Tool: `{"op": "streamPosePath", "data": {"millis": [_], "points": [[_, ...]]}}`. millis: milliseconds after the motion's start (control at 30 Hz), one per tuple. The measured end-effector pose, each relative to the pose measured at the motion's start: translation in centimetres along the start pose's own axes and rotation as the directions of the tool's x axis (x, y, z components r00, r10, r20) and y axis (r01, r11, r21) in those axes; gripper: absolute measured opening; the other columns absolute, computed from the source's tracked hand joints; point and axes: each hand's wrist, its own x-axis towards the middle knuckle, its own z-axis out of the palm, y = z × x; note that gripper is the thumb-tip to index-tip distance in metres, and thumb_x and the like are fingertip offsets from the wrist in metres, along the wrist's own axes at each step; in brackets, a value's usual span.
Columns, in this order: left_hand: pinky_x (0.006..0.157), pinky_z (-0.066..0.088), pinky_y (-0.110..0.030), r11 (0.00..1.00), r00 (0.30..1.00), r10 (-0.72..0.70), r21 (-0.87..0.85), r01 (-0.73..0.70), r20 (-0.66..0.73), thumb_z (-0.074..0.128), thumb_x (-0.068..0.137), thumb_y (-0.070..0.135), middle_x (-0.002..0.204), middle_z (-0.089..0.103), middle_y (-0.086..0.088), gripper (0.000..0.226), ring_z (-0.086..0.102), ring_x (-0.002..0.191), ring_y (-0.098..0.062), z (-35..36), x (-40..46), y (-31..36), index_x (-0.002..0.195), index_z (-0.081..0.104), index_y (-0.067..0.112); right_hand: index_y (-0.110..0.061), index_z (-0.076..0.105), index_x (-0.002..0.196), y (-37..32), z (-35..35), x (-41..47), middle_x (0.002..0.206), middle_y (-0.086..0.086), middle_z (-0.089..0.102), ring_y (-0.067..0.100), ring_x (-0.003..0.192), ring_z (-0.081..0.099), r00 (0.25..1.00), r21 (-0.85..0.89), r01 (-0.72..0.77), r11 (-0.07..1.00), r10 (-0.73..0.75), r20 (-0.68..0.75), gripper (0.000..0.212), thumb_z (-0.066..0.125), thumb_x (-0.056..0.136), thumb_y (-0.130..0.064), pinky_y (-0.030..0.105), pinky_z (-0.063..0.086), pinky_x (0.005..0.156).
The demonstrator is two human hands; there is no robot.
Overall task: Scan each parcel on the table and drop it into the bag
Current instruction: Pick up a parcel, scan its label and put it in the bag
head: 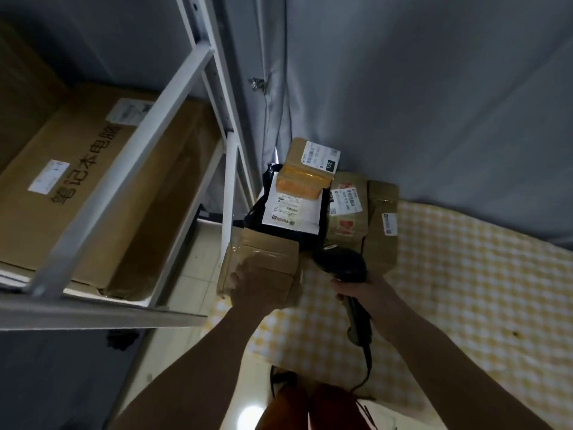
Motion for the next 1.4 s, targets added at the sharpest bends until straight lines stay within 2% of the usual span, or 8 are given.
{"op": "streamPosePath", "data": {"millis": [100, 233, 433, 700, 833, 1000, 1267, 1400], "points": [[0.104, 0.039, -0.047, 0.998, 0.996, 0.027, 0.053, -0.022, -0.085, 0.069, 0.060, 0.072, 0.138, 0.028, -0.012, 0.122, 0.033, 0.129, -0.033, 2.3, 0.4, 0.5, 0.148, 0.009, 0.013, -0.002, 0.066, 0.097, 0.2, 0.5, 1.3, 0.082, 0.013, 0.060, 0.027, 0.081, 0.057, 1.000, -0.001, -0.019, 1.000, 0.019, 0.014, 0.015, 0.069, 0.086, -0.013, 0.033, 0.041, 0.072], [0.106, 0.036, -0.051, 0.996, 0.995, -0.035, 0.073, 0.042, -0.098, 0.075, 0.049, 0.075, 0.143, 0.019, -0.016, 0.139, 0.023, 0.136, -0.036, 4.7, 2.2, 0.4, 0.147, -0.003, 0.017, -0.005, 0.066, 0.095, 1.0, 0.6, 2.2, 0.085, 0.012, 0.062, 0.027, 0.086, 0.060, 0.999, 0.017, -0.045, 0.999, 0.045, 0.010, 0.012, 0.069, 0.085, -0.012, 0.032, 0.043, 0.072], [0.109, 0.027, -0.059, 0.989, 0.993, -0.034, 0.141, 0.050, -0.115, 0.064, 0.055, 0.081, 0.151, 0.009, -0.025, 0.135, 0.014, 0.141, -0.045, 6.1, 3.4, -0.1, 0.149, -0.010, 0.020, -0.007, 0.067, 0.098, 2.8, 0.4, 3.0, 0.086, 0.012, 0.062, 0.030, 0.090, 0.061, 0.997, 0.064, -0.071, 0.995, 0.071, -0.002, 0.015, 0.069, 0.085, -0.014, 0.035, 0.046, 0.078], [0.099, 0.038, -0.048, 0.994, 0.998, -0.046, 0.098, 0.042, 0.041, 0.080, 0.052, 0.060, 0.135, 0.029, -0.023, 0.134, 0.036, 0.124, -0.041, 4.5, 0.4, -1.2, 0.148, -0.007, 0.028, -0.007, 0.066, 0.103, 3.5, -0.2, 2.6, 0.088, 0.008, 0.063, 0.026, 0.089, 0.062, 0.998, 0.141, -0.066, 0.988, 0.067, -0.003, 0.020, 0.070, 0.085, -0.013, 0.037, 0.046, 0.080], [0.095, 0.041, -0.042, 0.986, 0.982, 0.112, -0.137, -0.092, 0.150, 0.082, 0.060, 0.058, 0.133, 0.027, -0.015, 0.125, 0.031, 0.123, -0.035, 4.0, -3.5, -2.4, 0.151, 0.002, 0.031, -0.002, 0.067, 0.095, 3.2, -1.4, 1.5, 0.094, 0.016, 0.064, 0.039, 0.098, 0.062, 0.993, 0.211, -0.081, 0.974, 0.098, -0.070, 0.019, 0.074, 0.081, -0.013, 0.051, 0.047, 0.092], [0.087, 0.039, -0.031, 0.819, 0.920, 0.387, -0.436, -0.372, -0.058, 0.073, 0.034, 0.074, 0.124, 0.026, -0.002, 0.109, 0.034, 0.114, -0.023, 1.2, -6.9, -0.1, 0.131, 0.032, 0.048, -0.008, 0.066, 0.101, 2.0, -2.5, -0.6, 0.109, 0.018, 0.065, 0.037, 0.106, 0.061, 0.995, 0.333, -0.047, 0.942, 0.075, -0.072, 0.019, 0.072, 0.083, -0.010, 0.052, 0.049, 0.094], [0.105, 0.045, -0.042, 0.640, 0.771, 0.576, -0.436, -0.633, -0.273, 0.086, 0.037, 0.056, 0.140, 0.017, 0.007, 0.101, 0.033, 0.128, -0.019, -3.6, -9.5, 3.9, 0.124, 0.035, 0.058, -0.010, 0.066, 0.105, -1.0, -4.0, -4.4, 0.101, 0.014, 0.066, 0.030, 0.095, 0.061, 0.988, 0.404, 0.142, 0.904, -0.102, -0.119, 0.025, 0.071, 0.080, -0.010, 0.046, 0.048, 0.089], [0.107, 0.035, -0.021, 0.563, 0.742, 0.629, -0.522, -0.640, -0.232, 0.093, 0.040, 0.044, 0.143, 0.014, 0.007, 0.099, 0.029, 0.132, -0.016, -6.5, -11.5, 5.8, 0.117, 0.034, 0.067, -0.003, 0.064, 0.110, -2.6, -5.0, -6.3, 0.088, 0.012, 0.069, 0.028, 0.084, 0.065, 0.969, 0.428, 0.243, 0.870, -0.193, -0.156, 0.032, 0.071, 0.079, -0.008, 0.043, 0.051, 0.081]]}}
